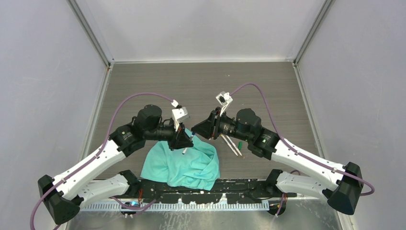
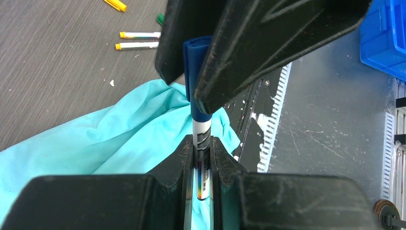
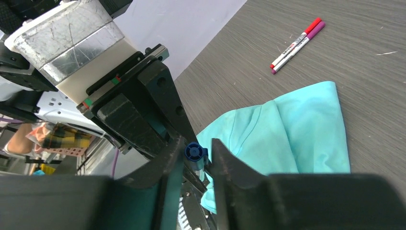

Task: Insert the pens into the pen caps

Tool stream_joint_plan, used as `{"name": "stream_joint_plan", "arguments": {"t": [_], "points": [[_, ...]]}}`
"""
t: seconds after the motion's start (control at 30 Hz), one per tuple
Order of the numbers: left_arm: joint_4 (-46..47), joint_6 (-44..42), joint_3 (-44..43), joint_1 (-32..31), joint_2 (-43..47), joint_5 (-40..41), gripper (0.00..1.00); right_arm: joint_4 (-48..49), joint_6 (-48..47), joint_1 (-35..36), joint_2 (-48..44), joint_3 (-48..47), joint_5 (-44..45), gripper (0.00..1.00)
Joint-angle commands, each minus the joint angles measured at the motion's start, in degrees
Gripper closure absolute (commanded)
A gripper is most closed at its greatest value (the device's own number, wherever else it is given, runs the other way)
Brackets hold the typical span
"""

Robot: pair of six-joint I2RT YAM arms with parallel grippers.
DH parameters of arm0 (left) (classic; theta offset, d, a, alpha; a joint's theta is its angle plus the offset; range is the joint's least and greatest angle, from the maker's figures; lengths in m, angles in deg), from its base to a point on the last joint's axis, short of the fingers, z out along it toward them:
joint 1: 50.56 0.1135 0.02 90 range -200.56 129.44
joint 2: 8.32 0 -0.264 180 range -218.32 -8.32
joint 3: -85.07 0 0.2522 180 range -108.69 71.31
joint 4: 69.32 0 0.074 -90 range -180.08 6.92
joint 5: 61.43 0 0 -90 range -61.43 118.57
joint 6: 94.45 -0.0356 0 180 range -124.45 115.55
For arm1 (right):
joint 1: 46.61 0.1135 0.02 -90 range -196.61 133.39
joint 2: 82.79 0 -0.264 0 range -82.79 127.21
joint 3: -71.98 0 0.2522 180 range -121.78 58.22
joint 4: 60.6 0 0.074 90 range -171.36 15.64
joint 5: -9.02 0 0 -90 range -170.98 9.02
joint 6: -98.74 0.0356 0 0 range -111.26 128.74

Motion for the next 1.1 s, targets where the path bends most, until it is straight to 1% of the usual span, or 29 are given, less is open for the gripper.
{"name": "stream_joint_plan", "arguments": {"t": [0.0, 0.03, 0.1, 0.23, 0.3, 0.33, 0.4, 0.43, 0.47, 0.5, 0.57, 0.63, 0.7, 0.77, 0.9, 0.97, 1.07], "points": [[2.8, -0.8, -2.8, -0.2, 0.8, -0.1, 1.0, 5.1, 0.5, 0.2, 0.1, -0.7, -1.0, 0.74], [2.7, -0.8, -2.8, -0.2, 0.7, -0.2, 1.0, 4.9, 0.5, 0.2, -0.1, -0.8, -0.6, 0.82], [2.6, -0.8, -2.9, -0.2, 0.5, -0.2, 1.0, 4.2, 0.5, 0.2, -0.8, -0.8, 0.6, 0.89], [2.3, -1.1, -3.0, -0.2, -0.1, -0.5, 1.0, 1.5, 0.3, 0.2, -1.6, -1.7, 3.9, 0.93], [2.1, -1.2, -3.1, -0.3, -0.5, -0.8, 1.0, 1.0, 0.1, 0.2, -1.8, -1.8, 4.5, 0.91], [1.9, -1.3, -3.2, -0.3, -0.6, -0.7, 1.0, 0.9, 0.0, 0.2, -1.9, -1.9, 4.6, 0.84], [1.4, -1.7, -3.3, -0.2, -0.7, 1.7, 1.0, -0.4, -0.7, 0.2, -2.1, -2.4, 5.4, 0.6], [0.9, -1.9, -3.3, -0.2, -0.6, 4.9, 1.0, -1.6, -1.2, 0.1, -2.4, -2.8, 6.5, 0.47], [0.1, -2.2, -3.4, -0.1, -0.8, 9.6, 1.0, -3.0, -2.0, 0.2, -2.9, -3.2, 8.1, 0.36], [-1.1, -2.6, -3.7, 0.1, -1.5, 14.3, 1.0, -4.6, -2.8, 0.2, -3.5, -3.5, 10.0, 0.29], [-4.5, -2.9, -5.6, 1.8, -4.9, 21.6, 1.0, -8.6, -4.3, -0.1, -4.2, -4.7, 14.5, 0.21], [-7.9, -2.6, -8.0, 5.7, -9.0, 26.2, 1.0, -13.0, -5.2, -0.8, -4.2, -6.0, 17.6, 0.19], [-10.6, -1.5, -10.5, 11.2, -13.4, 28.0, 1.0, -16.4, -5.5, -1.1, -4.2, -6.5, 19.2, 0.19], [-13.3, -1.2, -13.8, 15.8, -17.9, 29.5, 1.0, -17.7, -5.5, -1.2, -4.7, -5.8, 19.7, 0.19], [-20.1, -2.1, -22.6, 19.5, -30.7, 36.8, 1.0, -18.2, -4.8, -1.2, -6.1, -3.1, 19.6, 0.19], [-23.9, -2.2, -27.6, 21.0, -37.9, 39.3, 1.0, -18.2, -4.7, -1.2, -6.8, -2.2, 19.7, 0.19], [-27.1, -1.9, -32.4, 23.2, -46.1, 41.7, 1.0, -18.3, -4.5, -1.3, -7.8, -1.2, 19.5, 0.19]]}}
